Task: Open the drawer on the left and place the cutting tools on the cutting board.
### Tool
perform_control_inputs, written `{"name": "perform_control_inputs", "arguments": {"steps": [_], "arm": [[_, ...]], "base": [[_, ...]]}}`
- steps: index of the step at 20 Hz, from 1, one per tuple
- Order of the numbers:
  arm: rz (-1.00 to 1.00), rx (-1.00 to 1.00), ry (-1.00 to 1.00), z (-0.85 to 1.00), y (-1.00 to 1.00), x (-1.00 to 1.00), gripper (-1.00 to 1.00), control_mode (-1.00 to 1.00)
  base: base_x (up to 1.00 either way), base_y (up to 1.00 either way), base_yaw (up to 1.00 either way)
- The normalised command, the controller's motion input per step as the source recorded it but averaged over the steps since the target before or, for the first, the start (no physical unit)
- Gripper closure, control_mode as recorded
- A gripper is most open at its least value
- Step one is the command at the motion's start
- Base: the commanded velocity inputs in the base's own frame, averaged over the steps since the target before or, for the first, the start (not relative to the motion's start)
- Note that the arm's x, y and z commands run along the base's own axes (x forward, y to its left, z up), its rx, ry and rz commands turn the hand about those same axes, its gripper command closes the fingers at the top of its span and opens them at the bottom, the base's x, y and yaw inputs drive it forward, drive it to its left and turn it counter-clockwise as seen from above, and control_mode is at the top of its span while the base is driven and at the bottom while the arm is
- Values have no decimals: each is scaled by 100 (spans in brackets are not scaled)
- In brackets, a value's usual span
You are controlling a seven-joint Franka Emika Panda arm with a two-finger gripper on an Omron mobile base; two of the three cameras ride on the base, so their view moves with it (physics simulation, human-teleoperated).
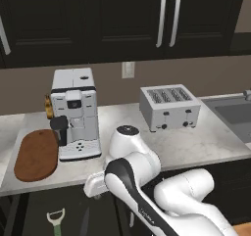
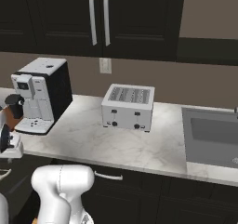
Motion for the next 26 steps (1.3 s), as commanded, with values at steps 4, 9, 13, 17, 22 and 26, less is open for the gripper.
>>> {"name": "perform_control_inputs", "arguments": {"steps": [4, 9, 13, 17, 22, 26], "arm": [[-29, 10, 2, -44, 66, 49, -100, -100], [-16, 2, 12, -37, 64, 44, -100, -100], [-1, -3, 19, -21, 41, 12, -100, -100], [0, -1, 18, -37, 38, 2, -100, -100], [0, -12, 18, -53, 53, 3, -100, -100], [1, -17, 12, -58, 51, 0, -100, -100]], "base": [[0, 0, 0], [0, 0, 0], [0, 0, 0], [0, 0, 0], [0, 0, 0], [0, 0, 0]]}}
